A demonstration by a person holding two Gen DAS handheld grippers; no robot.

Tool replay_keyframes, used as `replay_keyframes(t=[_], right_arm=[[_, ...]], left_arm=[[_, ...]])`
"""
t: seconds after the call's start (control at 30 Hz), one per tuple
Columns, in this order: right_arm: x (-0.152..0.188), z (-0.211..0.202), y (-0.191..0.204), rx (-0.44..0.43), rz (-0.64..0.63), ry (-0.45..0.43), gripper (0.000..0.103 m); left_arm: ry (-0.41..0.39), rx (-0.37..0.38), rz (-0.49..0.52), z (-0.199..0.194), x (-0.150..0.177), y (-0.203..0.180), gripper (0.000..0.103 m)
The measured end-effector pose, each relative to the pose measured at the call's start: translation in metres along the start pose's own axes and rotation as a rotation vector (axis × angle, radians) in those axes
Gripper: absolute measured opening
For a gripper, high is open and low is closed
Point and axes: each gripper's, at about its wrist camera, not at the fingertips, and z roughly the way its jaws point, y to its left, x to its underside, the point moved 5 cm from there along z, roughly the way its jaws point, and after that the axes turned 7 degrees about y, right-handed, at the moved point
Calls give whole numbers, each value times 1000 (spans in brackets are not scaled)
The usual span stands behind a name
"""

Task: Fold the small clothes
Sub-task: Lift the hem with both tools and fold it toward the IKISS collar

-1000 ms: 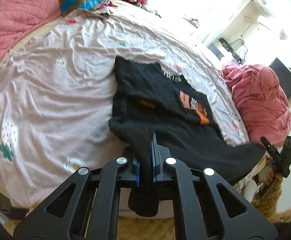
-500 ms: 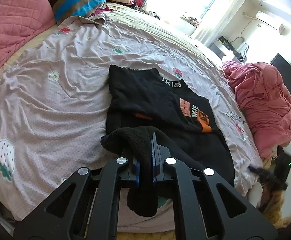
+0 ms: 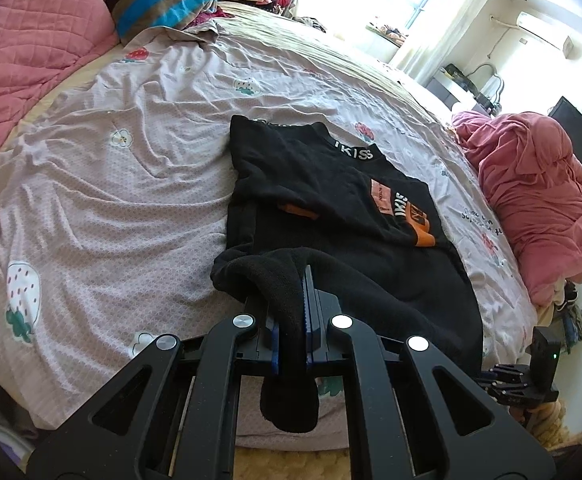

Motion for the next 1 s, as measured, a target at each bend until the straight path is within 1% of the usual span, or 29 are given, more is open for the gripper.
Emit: replay_keyframes(t=[0.03,0.17,0.23,0.3,0.37,0.47,0.53,0.67,0.83,1.0], right_arm=[[-3,-5,3,2,-17,-20,9],[-23,-35,9,-11,-50,-134,8],[-35,-56,10,-8,-63,-218,8],[-45,-73,9,12,-77,-290,8],[-57,-97,7,50,-97,-391,8],[-73,-124,2,82,-109,-489,8],[-86,-135,-3,90,-99,-538,8],[-109,-146,-11,103,-85,-595,8],[-142,-152,-21,132,-72,-663,8],[-166,-151,-33,155,-49,-689,7]], left_arm=[[-3,2,-3,-1,0,0,2],[-19,12,-3,-5,-6,-2,3],[-28,20,-8,-7,-11,-2,3],[-34,21,-14,-6,-17,-2,3],[-40,22,-20,-6,-23,-2,3],[-52,24,-27,-7,-32,-1,3],[-63,26,-36,-9,-38,0,3],[-82,35,-52,-11,-53,1,3],[-97,27,-52,-10,-75,-1,3],[-105,24,-62,-4,-95,-2,3]])
